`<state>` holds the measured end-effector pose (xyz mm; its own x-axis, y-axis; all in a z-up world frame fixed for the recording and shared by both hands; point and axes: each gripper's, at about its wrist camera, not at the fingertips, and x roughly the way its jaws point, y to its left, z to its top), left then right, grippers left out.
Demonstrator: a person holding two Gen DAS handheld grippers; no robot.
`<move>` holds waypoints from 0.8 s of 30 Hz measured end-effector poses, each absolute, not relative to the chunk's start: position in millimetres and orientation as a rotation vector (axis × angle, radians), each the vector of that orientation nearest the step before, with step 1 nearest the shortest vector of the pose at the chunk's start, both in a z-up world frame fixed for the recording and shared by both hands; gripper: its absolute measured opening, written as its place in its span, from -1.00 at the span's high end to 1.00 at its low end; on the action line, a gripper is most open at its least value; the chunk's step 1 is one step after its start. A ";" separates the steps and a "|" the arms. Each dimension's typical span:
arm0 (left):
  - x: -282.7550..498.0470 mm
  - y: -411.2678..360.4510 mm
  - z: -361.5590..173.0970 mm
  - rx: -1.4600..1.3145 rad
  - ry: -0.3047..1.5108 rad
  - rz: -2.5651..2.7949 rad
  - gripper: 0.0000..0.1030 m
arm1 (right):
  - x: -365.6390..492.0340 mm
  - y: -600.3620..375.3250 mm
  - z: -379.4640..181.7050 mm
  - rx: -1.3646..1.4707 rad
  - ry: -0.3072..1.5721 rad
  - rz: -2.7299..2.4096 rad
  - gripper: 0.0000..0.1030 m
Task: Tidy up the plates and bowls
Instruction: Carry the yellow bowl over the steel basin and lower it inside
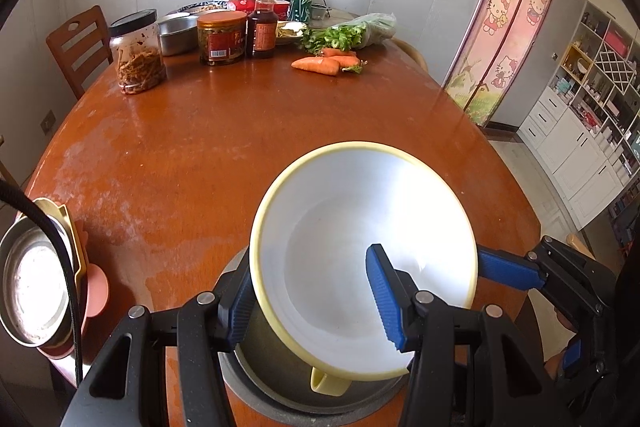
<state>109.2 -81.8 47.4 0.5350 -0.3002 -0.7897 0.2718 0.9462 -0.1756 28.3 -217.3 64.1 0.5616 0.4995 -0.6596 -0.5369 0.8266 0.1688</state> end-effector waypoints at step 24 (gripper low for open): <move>95.1 -69.4 28.5 -0.032 0.944 -0.345 -0.01 | 24.9 -200.0 46.1 -0.116 0.790 0.627 -0.35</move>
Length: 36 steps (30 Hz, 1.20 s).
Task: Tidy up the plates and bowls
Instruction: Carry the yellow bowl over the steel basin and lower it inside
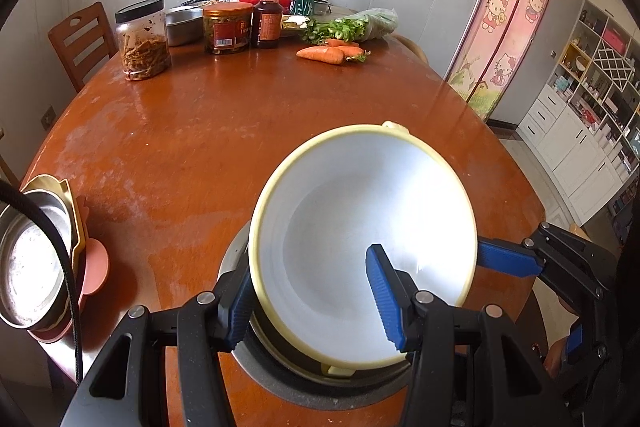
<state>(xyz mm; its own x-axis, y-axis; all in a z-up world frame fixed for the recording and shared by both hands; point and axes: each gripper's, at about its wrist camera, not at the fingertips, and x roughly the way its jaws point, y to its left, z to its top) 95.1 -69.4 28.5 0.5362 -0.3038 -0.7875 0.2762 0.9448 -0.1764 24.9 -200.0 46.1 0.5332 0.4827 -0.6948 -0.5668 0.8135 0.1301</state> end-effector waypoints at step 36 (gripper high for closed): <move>79.2 -56.9 49.8 -0.033 0.865 -0.308 -0.09 | 28.3 -208.7 44.1 -0.070 0.805 0.599 -0.45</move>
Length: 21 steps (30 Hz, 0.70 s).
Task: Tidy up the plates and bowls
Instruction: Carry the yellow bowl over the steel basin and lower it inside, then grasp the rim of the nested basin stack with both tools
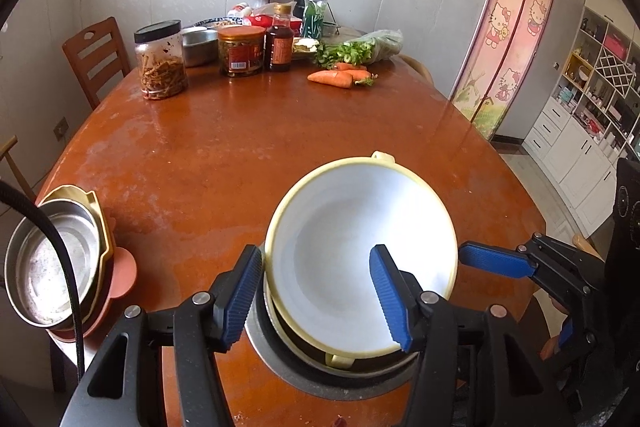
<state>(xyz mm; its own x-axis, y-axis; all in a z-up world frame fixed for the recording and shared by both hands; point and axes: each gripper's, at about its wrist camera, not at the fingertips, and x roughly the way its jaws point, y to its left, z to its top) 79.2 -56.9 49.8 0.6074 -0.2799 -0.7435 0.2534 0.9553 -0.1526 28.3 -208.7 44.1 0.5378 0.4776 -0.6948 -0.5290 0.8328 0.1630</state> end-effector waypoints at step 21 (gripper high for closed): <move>68.1 -24.8 49.6 -0.044 0.848 -0.218 -0.21 | 42.1 -218.3 43.1 0.054 0.829 0.538 -0.51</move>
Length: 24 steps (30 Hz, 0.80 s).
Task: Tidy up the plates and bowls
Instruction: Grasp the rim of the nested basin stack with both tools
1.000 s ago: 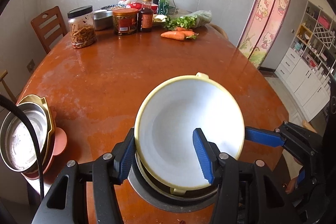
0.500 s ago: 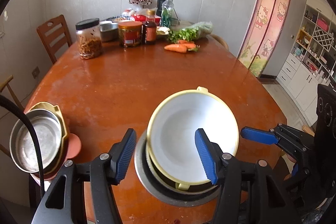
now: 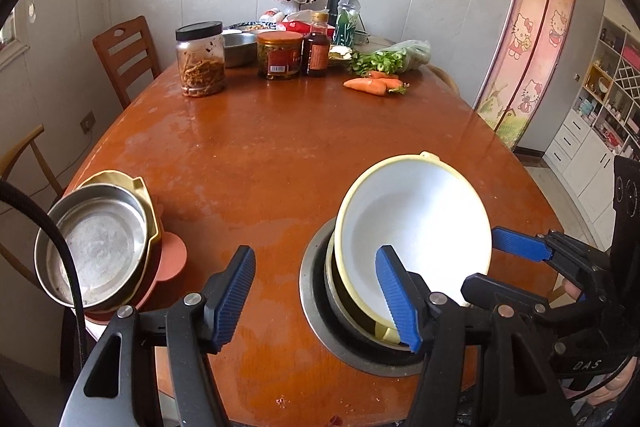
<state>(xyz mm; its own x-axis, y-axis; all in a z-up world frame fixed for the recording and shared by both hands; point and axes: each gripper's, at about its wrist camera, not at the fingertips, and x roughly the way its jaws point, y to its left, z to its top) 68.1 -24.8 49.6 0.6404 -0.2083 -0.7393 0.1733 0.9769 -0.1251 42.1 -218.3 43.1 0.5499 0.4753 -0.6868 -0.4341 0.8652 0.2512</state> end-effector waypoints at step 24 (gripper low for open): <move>98.4 -23.8 -6.6 -0.140 1.032 -0.316 -0.46 | 65.9 -215.7 6.3 0.235 0.976 0.499 -0.51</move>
